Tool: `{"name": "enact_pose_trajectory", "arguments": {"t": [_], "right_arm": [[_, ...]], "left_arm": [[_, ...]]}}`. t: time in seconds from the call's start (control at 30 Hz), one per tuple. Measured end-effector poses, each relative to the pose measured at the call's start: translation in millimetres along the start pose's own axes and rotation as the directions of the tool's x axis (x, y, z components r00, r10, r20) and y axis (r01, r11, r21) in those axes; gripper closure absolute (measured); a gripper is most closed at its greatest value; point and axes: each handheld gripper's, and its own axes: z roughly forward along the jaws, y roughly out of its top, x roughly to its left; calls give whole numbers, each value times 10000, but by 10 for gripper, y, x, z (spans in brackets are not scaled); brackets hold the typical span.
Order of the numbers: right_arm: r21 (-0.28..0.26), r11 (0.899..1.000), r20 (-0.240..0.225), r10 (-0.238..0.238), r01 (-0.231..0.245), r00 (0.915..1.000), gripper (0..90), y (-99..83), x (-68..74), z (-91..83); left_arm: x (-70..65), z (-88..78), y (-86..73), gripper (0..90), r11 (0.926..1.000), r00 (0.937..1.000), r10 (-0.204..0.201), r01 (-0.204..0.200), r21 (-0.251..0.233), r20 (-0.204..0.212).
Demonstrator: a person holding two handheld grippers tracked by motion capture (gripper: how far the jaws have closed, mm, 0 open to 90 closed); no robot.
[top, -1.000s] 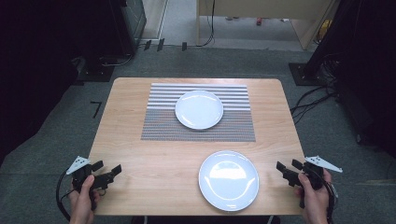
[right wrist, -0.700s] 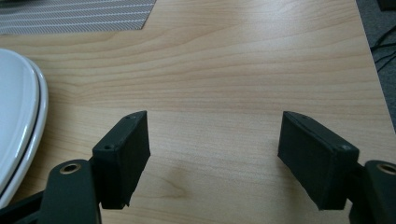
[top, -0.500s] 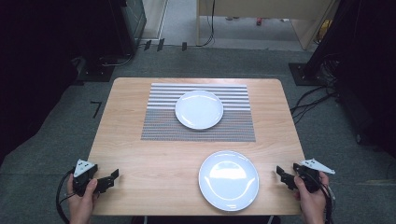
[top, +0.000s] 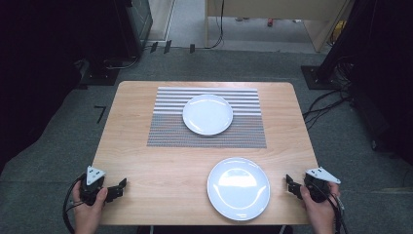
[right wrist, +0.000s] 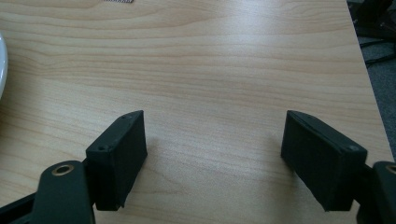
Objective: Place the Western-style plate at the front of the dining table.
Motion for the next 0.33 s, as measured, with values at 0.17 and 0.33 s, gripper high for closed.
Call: {"name": "enact_pose_trajectory", "arguments": {"t": [0.17,0.33], "right_arm": [[43,10000,-14,-14,14,10000,196,4,2,5],[80,10000,41,44,-44,10000,174,6,1,10]], "left_arm": [[1,2,2,78,10000,10000,-22,22,3,-8],[1,5,5,78,10000,10000,-35,35,5,-27]]}}
